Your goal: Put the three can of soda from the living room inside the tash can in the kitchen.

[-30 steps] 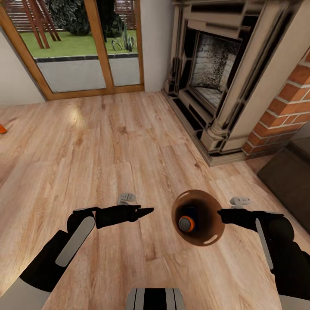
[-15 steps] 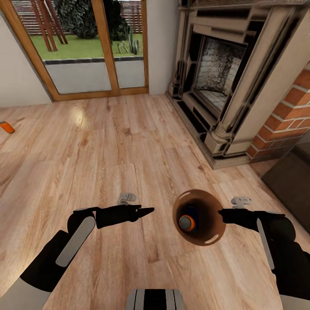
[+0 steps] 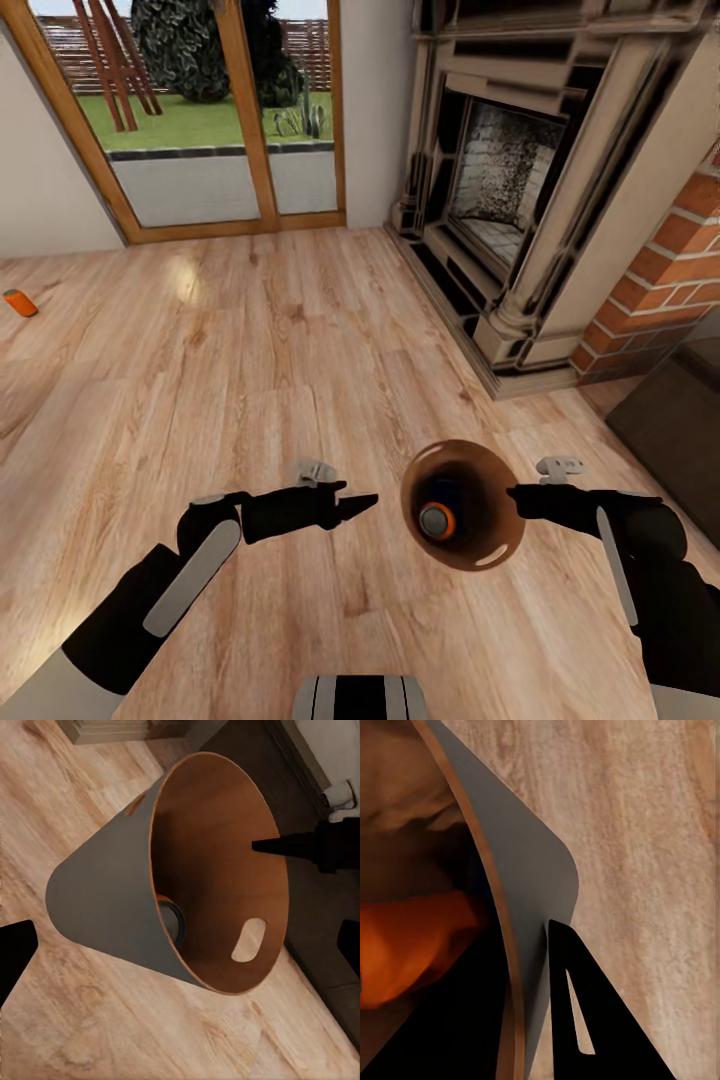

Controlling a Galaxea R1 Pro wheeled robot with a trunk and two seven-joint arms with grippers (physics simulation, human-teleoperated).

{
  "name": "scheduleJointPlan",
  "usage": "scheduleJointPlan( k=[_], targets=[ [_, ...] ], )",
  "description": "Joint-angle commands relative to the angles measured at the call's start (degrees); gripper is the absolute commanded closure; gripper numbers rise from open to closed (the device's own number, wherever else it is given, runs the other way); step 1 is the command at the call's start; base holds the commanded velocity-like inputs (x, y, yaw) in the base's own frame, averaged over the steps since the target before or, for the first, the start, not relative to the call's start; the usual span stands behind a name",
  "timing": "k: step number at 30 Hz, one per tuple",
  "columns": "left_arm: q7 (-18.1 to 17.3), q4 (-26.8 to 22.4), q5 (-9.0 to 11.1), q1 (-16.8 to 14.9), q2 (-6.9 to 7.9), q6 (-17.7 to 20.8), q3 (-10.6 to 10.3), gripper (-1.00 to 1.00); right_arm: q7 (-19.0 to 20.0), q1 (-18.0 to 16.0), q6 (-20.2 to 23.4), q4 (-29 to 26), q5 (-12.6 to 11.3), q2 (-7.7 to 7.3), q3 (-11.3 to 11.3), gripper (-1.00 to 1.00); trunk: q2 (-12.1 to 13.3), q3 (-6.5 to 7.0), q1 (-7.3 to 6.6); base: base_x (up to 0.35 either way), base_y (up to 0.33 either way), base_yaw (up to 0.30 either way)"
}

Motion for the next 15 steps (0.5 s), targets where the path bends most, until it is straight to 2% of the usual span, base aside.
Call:
scheduleJointPlan(
  k=[1,7,15],
  targets=[
    [0.19,0.01,0.01,0.0,0.02,-0.19,-0.14,-1.0,0.29,-0.01,0.3,0.0,-1.42,0.05,0.03,1.0,0.0,0.1,0.0,0.0,0.0,0.0],
    [0.34,0.04,0.66,0.0,0.15,-0.34,-0.38,-1.0,0.29,-0.01,0.3,0.05,-1.45,0.21,0.26,1.0,0.0,0.65,0.0,0.0,0.0,0.0],
    [-0.07,5.26,2.13,0.0,0.58,-0.47,-0.31,-1.0,0.29,-0.01,0.3,0.06,-1.42,-0.03,0.42,1.0,0.0,1.38,0.0,0.0,0.0,0.0]
  ],
)
